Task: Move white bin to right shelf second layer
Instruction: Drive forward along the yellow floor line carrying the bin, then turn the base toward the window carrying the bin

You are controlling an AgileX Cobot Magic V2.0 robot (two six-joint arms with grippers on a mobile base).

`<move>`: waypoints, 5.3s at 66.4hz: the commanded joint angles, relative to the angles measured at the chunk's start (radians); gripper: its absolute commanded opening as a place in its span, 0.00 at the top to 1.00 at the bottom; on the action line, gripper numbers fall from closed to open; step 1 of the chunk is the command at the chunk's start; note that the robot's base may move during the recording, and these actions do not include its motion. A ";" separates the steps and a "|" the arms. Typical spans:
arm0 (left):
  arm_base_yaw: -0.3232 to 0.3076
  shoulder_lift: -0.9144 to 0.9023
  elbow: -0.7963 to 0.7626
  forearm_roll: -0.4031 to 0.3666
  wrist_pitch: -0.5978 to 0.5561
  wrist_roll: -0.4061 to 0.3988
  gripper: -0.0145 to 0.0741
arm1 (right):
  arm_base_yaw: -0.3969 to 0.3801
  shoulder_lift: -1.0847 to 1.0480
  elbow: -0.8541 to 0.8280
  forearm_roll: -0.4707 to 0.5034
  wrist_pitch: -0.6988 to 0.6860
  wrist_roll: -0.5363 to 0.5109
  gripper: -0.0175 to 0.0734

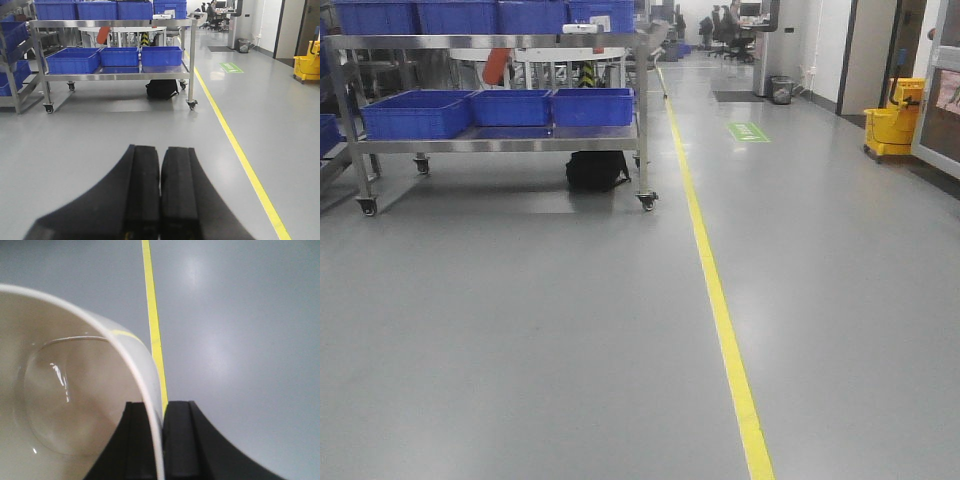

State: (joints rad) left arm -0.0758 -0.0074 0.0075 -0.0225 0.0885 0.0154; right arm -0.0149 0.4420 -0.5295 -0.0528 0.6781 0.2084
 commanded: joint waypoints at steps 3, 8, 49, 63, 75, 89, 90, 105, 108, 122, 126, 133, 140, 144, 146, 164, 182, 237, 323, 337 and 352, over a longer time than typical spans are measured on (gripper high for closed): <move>-0.004 -0.016 0.037 -0.006 -0.079 -0.003 0.74 | -0.004 0.001 -0.032 -0.009 -0.098 0.002 0.69; -0.004 -0.016 0.037 -0.006 -0.079 -0.003 0.74 | -0.004 0.001 -0.032 -0.009 -0.098 0.002 0.69; -0.004 -0.016 0.037 -0.006 -0.079 -0.003 0.74 | -0.004 0.001 -0.032 -0.009 -0.098 0.002 0.69; -0.004 -0.016 0.037 -0.006 -0.079 -0.003 0.74 | -0.004 0.001 -0.032 -0.009 -0.098 0.002 0.69; -0.004 -0.016 0.037 -0.006 -0.079 -0.003 0.74 | -0.004 0.001 -0.032 -0.009 -0.098 0.002 0.69; -0.004 -0.016 0.037 -0.006 -0.079 -0.003 0.74 | -0.004 0.001 -0.032 -0.009 -0.098 0.002 0.69; -0.004 -0.016 0.037 -0.006 -0.079 -0.003 0.74 | -0.004 0.001 -0.032 -0.009 -0.098 0.002 0.69; -0.004 -0.016 0.037 -0.006 -0.079 -0.003 0.74 | -0.004 0.001 -0.032 -0.009 -0.098 0.002 0.69; -0.004 -0.016 0.037 -0.006 -0.079 -0.003 0.74 | -0.004 0.001 -0.032 -0.009 -0.098 0.002 0.69; -0.004 -0.016 0.037 -0.006 -0.079 -0.003 0.74 | -0.004 0.001 -0.032 -0.009 -0.098 0.002 0.69; -0.004 -0.016 0.037 -0.006 -0.079 -0.003 0.74 | -0.004 0.001 -0.032 -0.009 -0.098 0.002 0.69; -0.004 -0.016 0.037 -0.006 -0.079 -0.003 0.74 | -0.004 0.001 -0.032 -0.009 -0.098 0.002 0.69; -0.004 -0.016 0.037 -0.006 -0.079 -0.003 0.74 | -0.004 0.001 -0.032 -0.009 -0.098 0.002 0.69; -0.004 -0.016 0.037 -0.006 -0.079 -0.003 0.74 | -0.004 0.001 -0.032 -0.009 -0.098 0.002 0.69; -0.004 -0.016 0.037 -0.006 -0.079 -0.003 0.74 | -0.004 0.001 -0.032 -0.009 -0.098 0.002 0.69; -0.004 -0.016 0.037 -0.006 -0.079 -0.003 0.74 | -0.004 0.001 -0.032 -0.009 -0.098 0.002 0.69; -0.004 -0.016 0.037 -0.006 -0.079 -0.003 0.74 | -0.004 0.001 -0.032 -0.009 -0.098 0.002 0.69; -0.004 -0.016 0.037 -0.006 -0.079 -0.003 0.74 | -0.004 0.001 -0.032 -0.009 -0.098 0.002 0.69; -0.004 -0.016 0.037 -0.006 -0.079 -0.003 0.74 | -0.004 0.001 -0.032 -0.009 -0.098 0.002 0.69; -0.004 -0.016 0.037 -0.006 -0.079 -0.003 0.74 | -0.004 0.001 -0.032 -0.009 -0.098 0.002 0.69; -0.004 -0.016 0.037 -0.006 -0.079 -0.003 0.74 | -0.004 0.001 -0.032 -0.009 -0.098 0.002 0.69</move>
State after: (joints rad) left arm -0.0758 -0.0074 0.0075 -0.0225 0.0885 0.0154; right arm -0.0149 0.4420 -0.5295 -0.0544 0.6758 0.2084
